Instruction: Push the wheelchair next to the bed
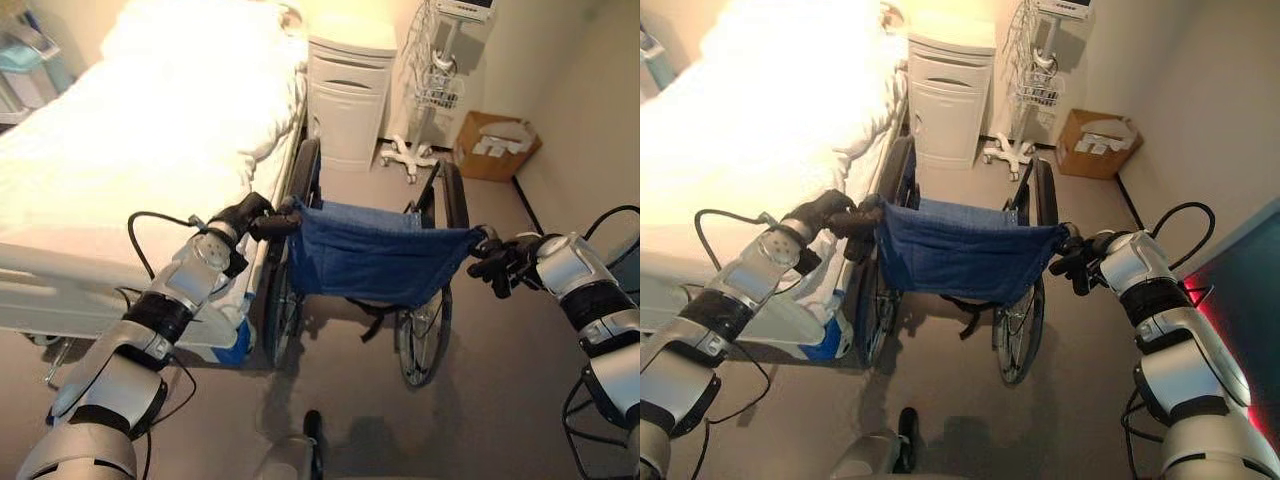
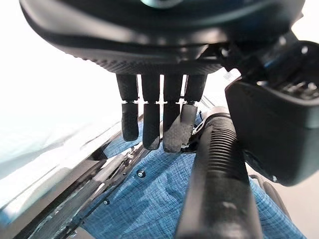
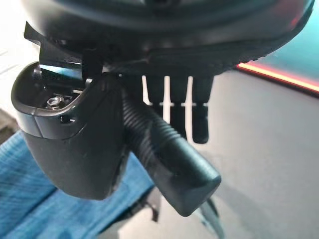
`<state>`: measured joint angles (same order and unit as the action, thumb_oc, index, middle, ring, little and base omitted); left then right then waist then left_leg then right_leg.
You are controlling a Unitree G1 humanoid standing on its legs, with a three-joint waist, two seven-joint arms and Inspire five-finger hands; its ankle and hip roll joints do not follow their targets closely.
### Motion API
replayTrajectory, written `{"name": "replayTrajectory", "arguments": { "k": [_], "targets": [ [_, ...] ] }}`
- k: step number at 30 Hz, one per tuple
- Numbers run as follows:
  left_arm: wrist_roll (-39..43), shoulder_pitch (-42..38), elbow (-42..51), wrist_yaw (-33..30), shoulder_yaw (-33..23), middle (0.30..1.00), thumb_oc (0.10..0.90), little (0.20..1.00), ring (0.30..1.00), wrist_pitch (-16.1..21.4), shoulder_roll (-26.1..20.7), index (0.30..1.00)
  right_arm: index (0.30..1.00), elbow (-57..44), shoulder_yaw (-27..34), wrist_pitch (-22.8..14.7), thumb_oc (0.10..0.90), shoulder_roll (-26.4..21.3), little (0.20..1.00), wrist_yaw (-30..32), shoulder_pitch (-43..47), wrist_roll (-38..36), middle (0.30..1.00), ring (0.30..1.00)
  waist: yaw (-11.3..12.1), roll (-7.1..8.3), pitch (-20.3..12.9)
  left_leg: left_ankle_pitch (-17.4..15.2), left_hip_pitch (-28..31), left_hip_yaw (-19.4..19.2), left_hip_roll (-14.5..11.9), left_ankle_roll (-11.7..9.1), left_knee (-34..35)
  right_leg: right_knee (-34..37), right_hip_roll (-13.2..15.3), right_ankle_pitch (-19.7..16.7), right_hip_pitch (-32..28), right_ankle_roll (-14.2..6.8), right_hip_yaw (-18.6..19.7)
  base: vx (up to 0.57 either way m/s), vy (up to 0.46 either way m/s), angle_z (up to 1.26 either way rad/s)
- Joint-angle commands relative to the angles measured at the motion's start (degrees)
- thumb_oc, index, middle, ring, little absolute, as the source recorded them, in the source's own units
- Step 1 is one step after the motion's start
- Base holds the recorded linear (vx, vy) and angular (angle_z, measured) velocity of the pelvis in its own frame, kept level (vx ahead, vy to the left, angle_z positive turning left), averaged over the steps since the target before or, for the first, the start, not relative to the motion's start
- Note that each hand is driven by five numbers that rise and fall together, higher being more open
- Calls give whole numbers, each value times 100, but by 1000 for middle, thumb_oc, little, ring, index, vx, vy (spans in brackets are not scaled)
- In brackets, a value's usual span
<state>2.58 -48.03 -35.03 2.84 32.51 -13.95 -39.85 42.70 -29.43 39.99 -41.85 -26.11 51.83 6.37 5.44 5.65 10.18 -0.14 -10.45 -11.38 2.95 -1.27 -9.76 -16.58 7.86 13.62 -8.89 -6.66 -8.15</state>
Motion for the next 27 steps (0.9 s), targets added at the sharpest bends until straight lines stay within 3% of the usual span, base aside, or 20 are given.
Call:
{"name": "replayTrajectory", "arguments": {
  "k": [1,3,5,8,10,11,12,14,16,19,22,24,26,27],
  "targets": [
    [28,277,-53,93,91,300,400,300,300,178,313,300,300,-248,-710,-714,400,106,300,-238,323,374,300,300,299,-210,382,328,-214,171,-87,319,177,128,-248,-1310,-413,-179,-28,223,187,-44],
    [51,305,-83,-44,136,300,400,300,300,140,438,300,300,-138,-693,-787,400,157,300,-178,234,341,300,300,258,-223,265,326,-146,269,21,417,334,-482,-369,-1664,-292,-231,252,277,203,-30],
    [65,358,-136,-100,134,300,400,300,300,188,503,300,300,-156,-683,-775,400,160,300,-178,166,277,300,300,210,-223,201,311,-58,425,111,451,407,-650,-392,-1797,-92,-228,378,300,149,-6],
    [57,552,-159,-363,60,300,400,300,300,293,674,300,300,-236,-696,-804,400,173,300,0,72,115,300,300,44,-268,176,268,209,665,210,449,451,-353,-432,-1716,413,-137,420,323,89,-15],
    [21,708,-128,-443,-81,300,400,300,300,383,700,300,300,-421,-668,-776,400,158,300,191,105,-18,300,300,-127,-393,341,169,545,844,150,423,474,-96,-502,-1634,1239,-44,320,268,10,-16],
    [19,730,-121,-450,-103,300,400,300,300,392,701,300,300,-453,-670,-784,400,153,300,238,115,-52,300,300,-172,-403,391,139,611,887,158,423,475,-100,-496,-1596,1320,-36,284,311,-28,2],
    [-22,801,-63,-483,-174,300,400,300,300,457,696,300,300,-604,-634,-757,400,79,300,350,142,-98,300,300,-355,-324,579,-126,895,962,274,498,437,197,-398,-2079,2009,-104,193,329,-39,32],
    [-100,843,-23,-449,-192,300,400,300,300,523,764,300,300,-702,-619,-724,400,-43,300,469,172,-75,300,300,-550,-231,727,-432,1201,1109,409,534,343,650,-323,-2417,2408,-207,137,483,-54,94],
    [-167,864,43,-367,-147,300,400,300,300,537,852,300,300,-788,-592,-605,400,-193,300,422,214,-63,300,300,-692,-211,759,-611,1490,1295,448,511,302,1302,-319,-2438,2529,-239,105,558,-79,119],
    [-243,857,83,-315,-101,300,400,300,300,512,987,300,300,-864,-584,-393,400,-343,300,258,311,-89,300,300,-784,-211,776,-757,1671,1420,418,494,216,1600,-323,-2453,2447,-238,197,469,-129,91],
    [-373,860,200,-263,-51,300,400,300,300,436,1046,300,300,-977,-573,-169,400,-452,300,68,474,-126,300,300,-836,-52,699,-1194,1774,1609,460,555,-169,1274,-245,-2410,2326,-189,372,563,-273,60],
    [-233,902,217,-335,-57,300,400,300,300,411,1051,300,300,-954,-584,-202,400,-447,300,49,483,-200,300,300,-822,-46,635,-1284,1812,1665,394,512,-283,847,-208,-2305,2287,-139,420,377,-153,43],
    [-217,957,277,-288,-113,300,400,300,300,360,1015,300,300,-971,-552,-263,400,-445,300,-159,473,-65,300,300,-856,-66,568,-1293,2014,1671,111,329,-433,523,-178,-2171,2275,-79,396,379,-147,38],
    [-261,950,313,-288,-70,300,400,300,300,285,1012,300,300,-964,-567,-311,400,-474,300,-238,456,-55,300,300,-922,-67,526,-1092,2171,1530,-222,182,-592,519,-122,-2137,2235,-34,281,454,-179,62]
  ]
}}
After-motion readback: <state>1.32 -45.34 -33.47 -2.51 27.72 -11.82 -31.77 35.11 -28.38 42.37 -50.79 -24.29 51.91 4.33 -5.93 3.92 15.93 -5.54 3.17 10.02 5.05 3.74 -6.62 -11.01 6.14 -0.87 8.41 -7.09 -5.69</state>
